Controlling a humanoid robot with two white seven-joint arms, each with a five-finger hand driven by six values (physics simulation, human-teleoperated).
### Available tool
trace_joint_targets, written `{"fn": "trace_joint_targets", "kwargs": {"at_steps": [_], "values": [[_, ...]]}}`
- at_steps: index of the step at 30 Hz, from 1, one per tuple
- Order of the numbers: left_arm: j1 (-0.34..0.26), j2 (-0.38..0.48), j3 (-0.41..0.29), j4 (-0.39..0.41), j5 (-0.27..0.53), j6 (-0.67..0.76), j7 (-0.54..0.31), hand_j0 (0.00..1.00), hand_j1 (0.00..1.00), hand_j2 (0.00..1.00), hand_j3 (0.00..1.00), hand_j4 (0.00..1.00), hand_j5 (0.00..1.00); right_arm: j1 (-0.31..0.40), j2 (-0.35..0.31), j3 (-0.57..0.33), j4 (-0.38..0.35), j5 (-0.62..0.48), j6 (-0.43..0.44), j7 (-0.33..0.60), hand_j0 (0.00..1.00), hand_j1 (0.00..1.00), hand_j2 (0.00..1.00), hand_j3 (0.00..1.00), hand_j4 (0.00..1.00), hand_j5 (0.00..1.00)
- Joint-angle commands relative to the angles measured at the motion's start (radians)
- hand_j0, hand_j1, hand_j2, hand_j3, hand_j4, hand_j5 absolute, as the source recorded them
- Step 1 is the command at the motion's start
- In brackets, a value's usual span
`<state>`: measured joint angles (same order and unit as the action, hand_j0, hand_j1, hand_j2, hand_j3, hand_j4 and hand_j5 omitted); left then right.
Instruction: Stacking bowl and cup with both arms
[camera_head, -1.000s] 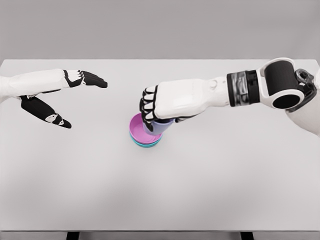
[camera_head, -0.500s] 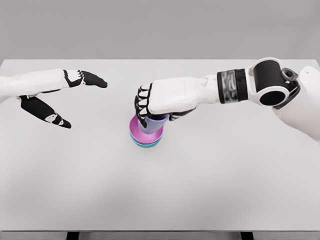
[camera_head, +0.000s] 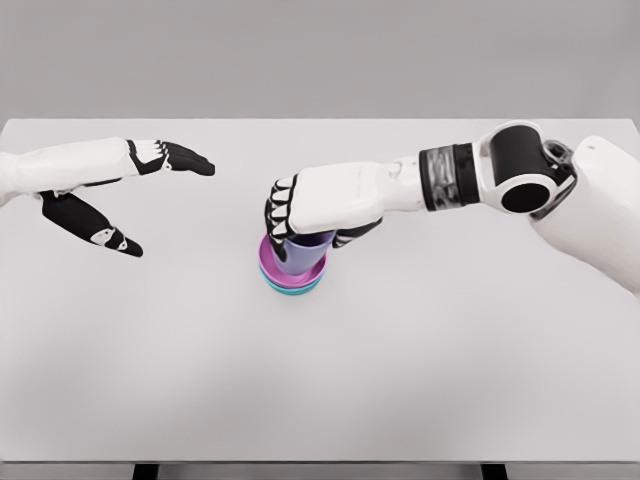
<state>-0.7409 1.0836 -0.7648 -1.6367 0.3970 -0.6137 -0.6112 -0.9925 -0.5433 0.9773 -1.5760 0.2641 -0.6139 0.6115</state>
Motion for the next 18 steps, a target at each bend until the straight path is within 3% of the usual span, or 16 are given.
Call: {"fn": "trace_joint_targets", "kwargs": {"at_steps": [1,3,4,7,14,18], "values": [[0.002,0.001,0.001,0.000,0.008,0.003,0.000,1.00,1.00,1.00,1.00,1.00,1.00,-0.002,0.005,0.001,0.002,-0.006,0.003,-0.001,0.59,0.59,0.59,0.59,0.59,0.59],[0.000,0.001,0.001,0.000,0.008,0.003,0.000,1.00,1.00,1.00,1.00,1.00,1.00,-0.003,0.003,0.001,-0.002,-0.005,0.003,-0.001,0.70,0.70,0.70,0.70,0.70,0.70],[0.002,0.001,0.001,0.000,0.008,0.003,0.000,1.00,1.00,1.00,1.00,1.00,1.00,-0.003,0.003,0.001,-0.004,-0.003,0.003,-0.001,0.82,0.82,0.82,0.82,0.82,0.82],[0.000,0.001,0.001,0.000,0.008,0.003,0.000,1.00,1.00,1.00,1.00,1.00,1.00,-0.006,0.002,0.001,-0.012,0.001,0.003,-0.001,0.97,0.97,0.97,0.97,0.97,0.97],[0.002,0.001,0.001,0.000,0.008,0.003,0.000,1.00,1.00,1.00,1.00,1.00,1.00,-0.014,-0.027,-0.019,-0.053,-0.002,0.003,-0.001,1.00,1.00,1.00,1.00,1.00,1.00],[0.002,0.001,0.001,0.000,0.008,0.003,0.000,1.00,1.00,1.00,1.00,1.00,1.00,-0.011,-0.112,-0.112,-0.108,-0.008,0.003,-0.001,1.00,1.00,1.00,1.00,1.00,1.00]]}}
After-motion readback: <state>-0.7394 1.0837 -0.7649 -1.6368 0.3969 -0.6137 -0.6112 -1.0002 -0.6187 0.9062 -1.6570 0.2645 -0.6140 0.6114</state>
